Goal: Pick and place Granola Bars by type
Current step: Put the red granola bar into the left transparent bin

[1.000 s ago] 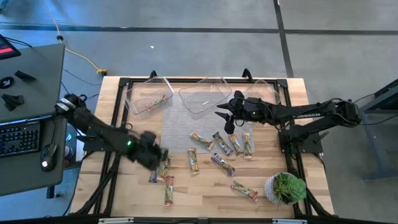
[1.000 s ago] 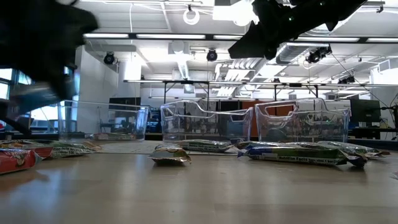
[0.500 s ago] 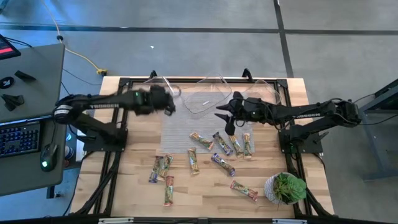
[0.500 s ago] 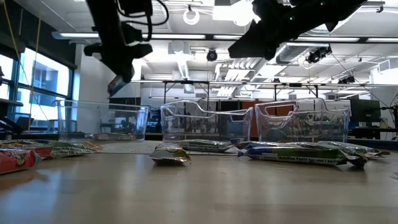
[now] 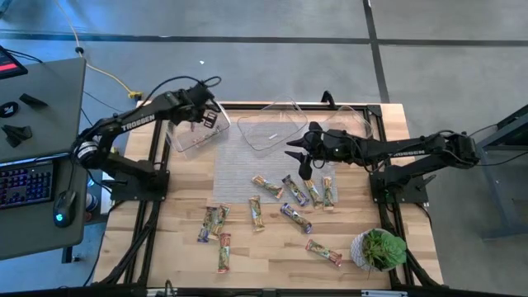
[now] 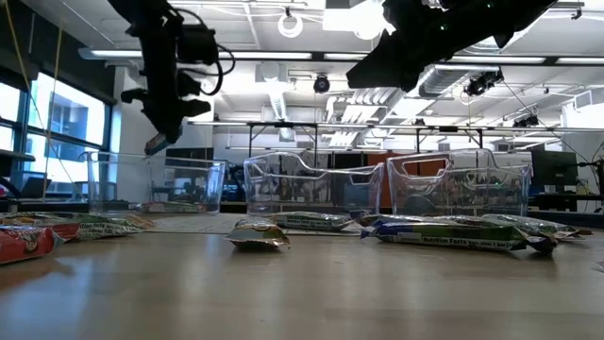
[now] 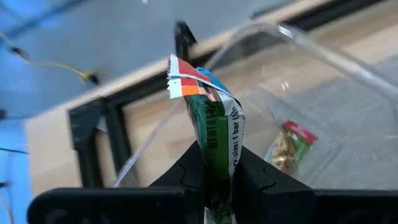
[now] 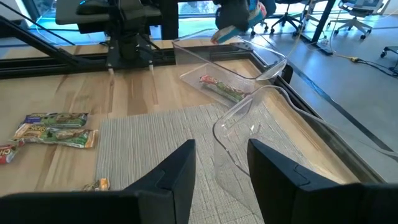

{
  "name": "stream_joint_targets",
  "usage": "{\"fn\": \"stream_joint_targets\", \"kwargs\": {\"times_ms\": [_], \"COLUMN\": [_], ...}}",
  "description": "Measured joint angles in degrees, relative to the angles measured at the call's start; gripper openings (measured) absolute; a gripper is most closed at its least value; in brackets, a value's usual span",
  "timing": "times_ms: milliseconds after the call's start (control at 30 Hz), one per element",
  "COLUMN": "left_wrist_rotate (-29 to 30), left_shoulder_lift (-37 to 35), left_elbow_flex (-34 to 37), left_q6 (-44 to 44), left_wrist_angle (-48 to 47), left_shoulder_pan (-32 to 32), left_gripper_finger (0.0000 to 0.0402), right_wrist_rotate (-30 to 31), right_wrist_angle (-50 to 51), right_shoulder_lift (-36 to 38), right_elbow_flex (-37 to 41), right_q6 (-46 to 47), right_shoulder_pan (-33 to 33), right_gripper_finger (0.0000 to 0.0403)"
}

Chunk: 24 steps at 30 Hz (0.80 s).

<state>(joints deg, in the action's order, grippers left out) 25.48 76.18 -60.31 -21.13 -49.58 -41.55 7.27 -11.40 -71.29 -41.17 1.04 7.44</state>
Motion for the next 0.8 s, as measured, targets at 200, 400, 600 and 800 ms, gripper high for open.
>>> {"fn": "stream_joint_targets", "kwargs": {"times_ms": [200,400,600,800], "left_wrist_rotate": [-2.89,-5.9,-7.06,-7.23], "left_shoulder_lift": [6.37,13.31,16.31,16.68], "left_elbow_flex": [0.03,0.1,0.1,0.08], "left_q6": [1.95,4.42,5.91,6.35], "left_wrist_angle": [1.76,2.01,3.35,3.23], "left_shoulder_pan": [-2.01,-1.96,-1.96,-1.95], "left_gripper_finger": [0.0052,0.0053,0.0053,0.0054], "right_wrist_rotate": [-0.26,-2.0,-1.75,-1.73], "right_wrist_angle": [0.21,1.53,1.92,1.88], "right_shoulder_lift": [0.0,0.0,0.0,0.0], "right_elbow_flex": [0.0,-0.01,0.0,0.0], "right_q6": [0.0,0.0,0.0,0.0], "right_shoulder_pan": [0.02,0.0,0.02,0.0], "right_gripper_finger": [0.0129,0.0129,0.0129,0.0129]}}
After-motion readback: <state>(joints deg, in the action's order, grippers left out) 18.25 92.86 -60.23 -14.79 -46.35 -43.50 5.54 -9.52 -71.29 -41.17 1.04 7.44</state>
